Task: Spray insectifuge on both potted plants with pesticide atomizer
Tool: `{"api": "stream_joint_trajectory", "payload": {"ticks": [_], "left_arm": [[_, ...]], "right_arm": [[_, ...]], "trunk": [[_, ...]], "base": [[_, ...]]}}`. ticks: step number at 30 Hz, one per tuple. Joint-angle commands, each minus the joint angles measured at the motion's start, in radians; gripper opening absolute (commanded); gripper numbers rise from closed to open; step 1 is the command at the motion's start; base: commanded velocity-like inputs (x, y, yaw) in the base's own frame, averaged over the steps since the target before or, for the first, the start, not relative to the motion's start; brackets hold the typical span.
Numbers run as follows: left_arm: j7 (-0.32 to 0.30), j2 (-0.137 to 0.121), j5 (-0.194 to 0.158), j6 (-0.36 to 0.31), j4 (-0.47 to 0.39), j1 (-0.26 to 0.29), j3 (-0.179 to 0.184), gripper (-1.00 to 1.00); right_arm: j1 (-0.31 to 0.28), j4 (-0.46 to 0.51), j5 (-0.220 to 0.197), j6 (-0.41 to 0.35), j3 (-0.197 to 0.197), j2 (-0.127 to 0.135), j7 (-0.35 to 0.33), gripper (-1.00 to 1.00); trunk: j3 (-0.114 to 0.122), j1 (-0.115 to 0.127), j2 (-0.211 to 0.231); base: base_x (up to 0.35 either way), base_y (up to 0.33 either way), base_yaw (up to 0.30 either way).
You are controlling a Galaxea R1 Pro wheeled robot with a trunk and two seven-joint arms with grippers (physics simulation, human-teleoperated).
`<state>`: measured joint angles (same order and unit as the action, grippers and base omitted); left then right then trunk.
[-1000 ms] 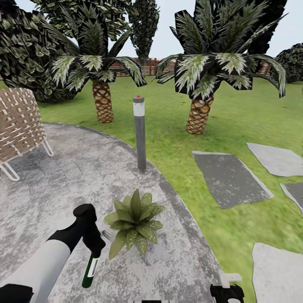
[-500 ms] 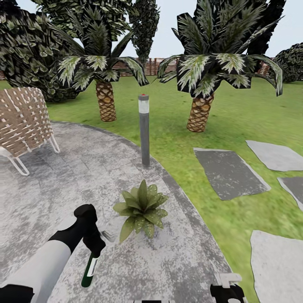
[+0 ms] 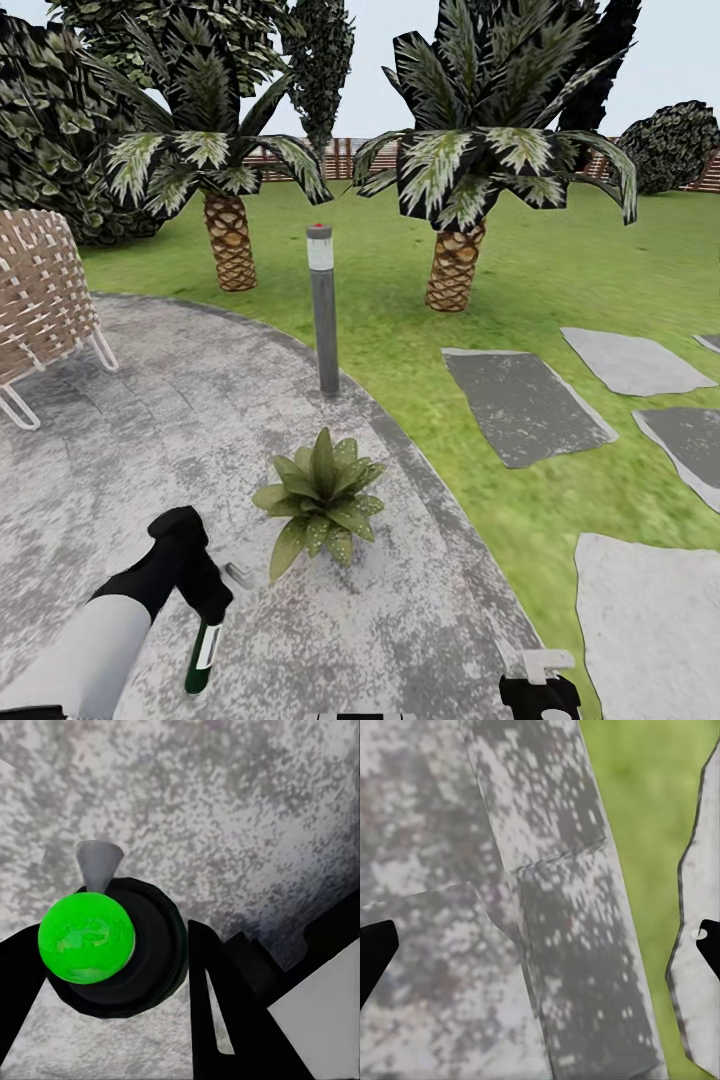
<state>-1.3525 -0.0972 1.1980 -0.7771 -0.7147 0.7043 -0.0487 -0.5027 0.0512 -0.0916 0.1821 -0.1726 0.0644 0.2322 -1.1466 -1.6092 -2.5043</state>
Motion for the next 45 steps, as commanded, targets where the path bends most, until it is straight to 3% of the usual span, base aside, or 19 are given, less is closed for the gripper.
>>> {"api": "stream_joint_trajectory", "payload": {"ticks": [1, 4, 15, 18, 19, 21, 22, 23, 26, 28, 32, 35, 45], "left_arm": [[0.000, 0.002, 0.008, 0.007, -0.001, 0.000, -0.031, -1.00], [0.030, 0.006, 0.008, 0.031, 0.000, -0.001, -0.088, -1.00], [0.030, 0.020, 0.010, 0.040, 0.001, -0.012, -0.098, -1.00], [-0.021, 0.024, 0.015, 0.041, 0.001, -0.008, -0.088, -1.00], [-0.069, 0.024, 0.019, 0.040, 0.000, -0.004, -0.074, -1.00], [-0.158, 0.025, 0.035, 0.035, -0.008, 0.003, -0.025, -1.00], [-0.206, 0.026, 0.047, 0.029, -0.012, 0.011, 0.021, -1.00], [-0.218, 0.025, 0.051, 0.027, -0.014, 0.015, 0.036, -1.00], [-0.218, 0.016, 0.056, 0.023, -0.016, 0.020, 0.055, -1.00], [-0.218, 0.006, 0.057, 0.022, -0.018, 0.071, 0.059, -1.00], [-0.218, -0.004, 0.075, 0.022, -0.016, 0.113, 0.059, -1.00], [-0.218, -0.006, 0.098, 0.022, -0.017, 0.120, 0.057, -1.00], [-0.218, 0.008, 0.104, 0.014, -0.014, 0.112, 0.061, -1.00]], "right_arm": [[0.000, -0.001, -0.010, 0.003, -0.008, 0.000, 0.002, 1.00], [0.000, -0.001, -0.010, 0.003, -0.008, 0.000, 0.002, 1.00], [0.000, -0.001, -0.010, 0.003, -0.008, 0.000, 0.001, 1.00], [0.000, -0.001, -0.010, 0.003, -0.008, 0.000, 0.001, 1.00], [0.000, -0.001, -0.010, 0.003, -0.008, 0.000, 0.001, 1.00], [0.000, -0.001, -0.010, 0.003, -0.008, 0.000, 0.001, 1.00], [0.000, 0.000, -0.010, 0.003, -0.008, 0.000, 0.001, 1.00], [0.000, 0.000, -0.010, 0.003, -0.008, 0.000, 0.001, 1.00], [0.000, 0.000, -0.009, 0.003, -0.008, 0.000, 0.001, 1.00], [0.000, -0.002, -0.008, 0.003, -0.008, 0.002, 0.002, 1.00], [0.000, -0.002, -0.008, 0.003, -0.008, 0.002, 0.001, 1.00], [0.000, -0.002, -0.008, 0.003, -0.008, 0.002, 0.001, 1.00], [0.000, -0.001, -0.008, 0.003, -0.008, 0.002, 0.001, 1.00]], "trunk": [[-0.001, 0.000, 0.000], [-0.001, 0.000, 0.000], [-0.001, 0.000, 0.000], [-0.001, 0.000, 0.000], [-0.001, 0.000, 0.000], [-0.001, 0.000, 0.000], [-0.001, 0.000, 0.000], [-0.001, 0.000, 0.000], [-0.001, 0.000, 0.000], [-0.001, 0.000, 0.000], [-0.001, 0.000, 0.000], [-0.001, 0.000, 0.000], [-0.001, 0.000, 0.000]], "base": [[0.000, 0.000, -0.001], [0.000, 0.000, 0.000], [0.000, 0.123, -0.074], [0.000, 0.009, -0.295], [0.000, 0.003, -0.298], [0.000, 0.001, -0.292], [0.000, 0.000, -0.180], [0.000, 0.000, -0.115], [0.000, 0.000, -0.040], [0.000, 0.000, -0.002], [0.000, 0.000, 0.000], [0.000, 0.000, 0.000], [-0.138, 0.181, -0.066]]}}
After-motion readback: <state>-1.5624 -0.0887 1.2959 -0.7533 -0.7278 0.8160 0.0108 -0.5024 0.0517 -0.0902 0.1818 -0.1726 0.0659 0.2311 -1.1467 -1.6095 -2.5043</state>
